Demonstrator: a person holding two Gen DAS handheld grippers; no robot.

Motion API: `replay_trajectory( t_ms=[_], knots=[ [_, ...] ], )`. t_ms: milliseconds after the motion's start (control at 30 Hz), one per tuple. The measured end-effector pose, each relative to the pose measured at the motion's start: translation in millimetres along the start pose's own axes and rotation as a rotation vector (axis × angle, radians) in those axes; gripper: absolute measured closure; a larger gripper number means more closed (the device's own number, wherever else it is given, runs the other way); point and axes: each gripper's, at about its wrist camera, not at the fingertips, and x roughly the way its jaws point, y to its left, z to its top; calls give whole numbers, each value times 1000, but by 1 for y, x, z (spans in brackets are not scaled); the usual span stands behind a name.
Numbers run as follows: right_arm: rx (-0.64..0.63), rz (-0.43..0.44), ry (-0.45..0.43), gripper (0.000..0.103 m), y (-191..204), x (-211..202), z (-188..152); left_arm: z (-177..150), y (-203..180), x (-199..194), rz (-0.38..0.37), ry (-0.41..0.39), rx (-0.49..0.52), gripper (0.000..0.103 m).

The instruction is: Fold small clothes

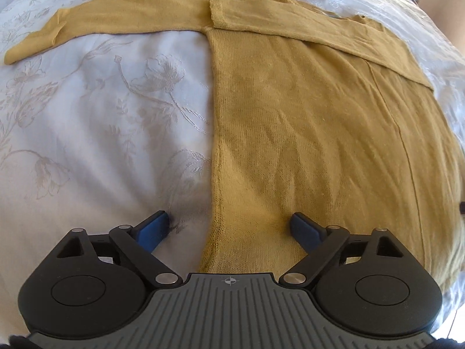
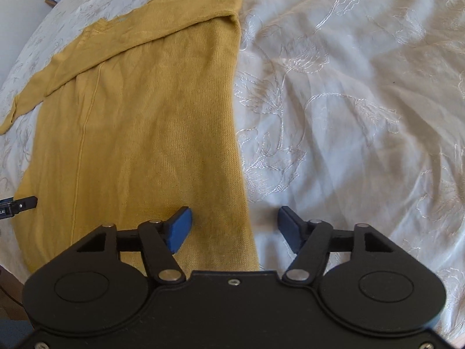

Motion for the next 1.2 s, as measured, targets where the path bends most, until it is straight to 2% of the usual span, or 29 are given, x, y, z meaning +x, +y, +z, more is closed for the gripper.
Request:
replay_trajectory(
  t_ms=[67, 100, 133, 167, 200, 233, 267, 400, 500, 600, 667, 700, 733, 767, 800, 900, 1067, 1167, 1200],
  knots=[
    [18, 13, -1, 53, 2, 3, 2, 2, 2, 2, 1, 11, -22, 12],
    [20, 16, -1, 61, 3, 4, 3, 3, 2, 2, 9, 11, -38, 18],
    [17, 20, -1, 65, 5, 4, 1, 3, 1, 0, 21, 2, -47, 37],
    [10, 22, -3, 76, 7, 3, 0, 4, 0, -1, 33, -7, -43, 49],
    [2, 28, -2, 89, 9, 2, 1, 4, 0, -4, 44, -11, -31, 66],
    [-8, 31, -6, 91, 8, -5, -2, 5, 0, -8, 40, -13, -26, 87],
    [-21, 32, -15, 92, 11, -11, -3, 6, 0, -14, 25, -16, -26, 96],
    [-58, -16, -78, 93, 17, -42, -6, 0, -6, -43, 73, -70, 53, 97],
    [-7, -79, -21, 94, 1, -21, -7, -5, 1, -24, 99, -3, 10, 97],
    [9, -63, -7, 92, 0, -8, -3, 1, 1, -9, 107, 32, -32, 96],
    [3, -10, -29, 81, 2, -13, -4, 5, -3, -13, 88, 12, -22, 94],
    [1, 11, -30, 71, 2, -15, -6, 6, -5, -15, 64, 12, -10, 86],
    [-1, 27, -27, 61, 0, -17, -9, 4, -6, -16, 34, 15, 1, 67],
    [-4, 44, -24, 46, -2, -19, -12, 1, -8, -18, 2, 16, 8, 59],
    [-8, 62, -20, 42, -4, -21, -17, -3, -9, -19, -21, 17, 15, 52],
    [-16, 87, 18, 43, -10, -23, -29, -17, -15, -24, -18, 20, 26, 50],
    [6, 114, 67, 43, -23, -25, -48, -35, -14, -28, -37, 29, -43, 45],
    [17, 126, 89, 43, -28, -22, -54, -39, -18, -26, -29, 33, -36, 44],
    [19, 132, 97, 49, -28, -21, -54, -40, -19, -25, -25, 42, -26, 44]
  ],
)
